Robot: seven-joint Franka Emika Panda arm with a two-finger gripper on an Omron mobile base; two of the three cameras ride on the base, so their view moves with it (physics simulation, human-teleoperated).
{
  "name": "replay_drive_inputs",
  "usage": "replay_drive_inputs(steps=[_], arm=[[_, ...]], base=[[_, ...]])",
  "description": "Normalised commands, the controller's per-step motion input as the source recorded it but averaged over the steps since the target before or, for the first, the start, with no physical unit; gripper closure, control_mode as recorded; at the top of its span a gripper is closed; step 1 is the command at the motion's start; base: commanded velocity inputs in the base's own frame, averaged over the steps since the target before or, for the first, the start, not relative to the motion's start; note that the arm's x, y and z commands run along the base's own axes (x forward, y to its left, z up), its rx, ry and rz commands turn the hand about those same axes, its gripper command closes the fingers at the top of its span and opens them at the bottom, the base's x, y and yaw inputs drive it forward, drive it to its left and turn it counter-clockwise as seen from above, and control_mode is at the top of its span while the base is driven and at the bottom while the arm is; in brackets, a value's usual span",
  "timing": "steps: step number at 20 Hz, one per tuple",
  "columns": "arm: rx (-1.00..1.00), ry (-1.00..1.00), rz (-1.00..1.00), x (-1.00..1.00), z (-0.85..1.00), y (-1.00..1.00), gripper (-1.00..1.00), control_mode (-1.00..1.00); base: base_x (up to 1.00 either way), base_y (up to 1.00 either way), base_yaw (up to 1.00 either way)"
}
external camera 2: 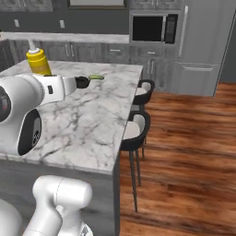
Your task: Move the shaker and mustard from the cabinet to the dining counter.
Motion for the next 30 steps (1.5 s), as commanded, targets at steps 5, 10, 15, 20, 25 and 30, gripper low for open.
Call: replay_drive_inputs(steps=[5, 10, 15, 20, 25, 30], arm=[[0.00, 0.00, 0.00, 0.00, 0.00, 0.00, 1.00, 1.00], [0.00, 0.00, 0.00, 0.00, 0.00, 0.00, 1.00, 1.00], [0.00, 0.00, 0.00, 0.00, 0.00, 0.00, 1.00, 1.00], [0.00, 0.00, 0.00, 0.00, 0.00, 0.00, 1.00, 1.00], [0.00, 0.00, 0.00, 0.00, 0.00, 0.00, 1.00, 1.00], [0.00, 0.00, 0.00, 0.00, 0.00, 0.00, 1.00, 1.00]], base=[[0.18, 0.45, -0.25], [0.38, 0.19, -0.06], [0.60, 0.00, 0.00], [0.50, 0.03, 0.00], [0.22, 0.03, 0.00], [0.00, 0.00, 0.00]])
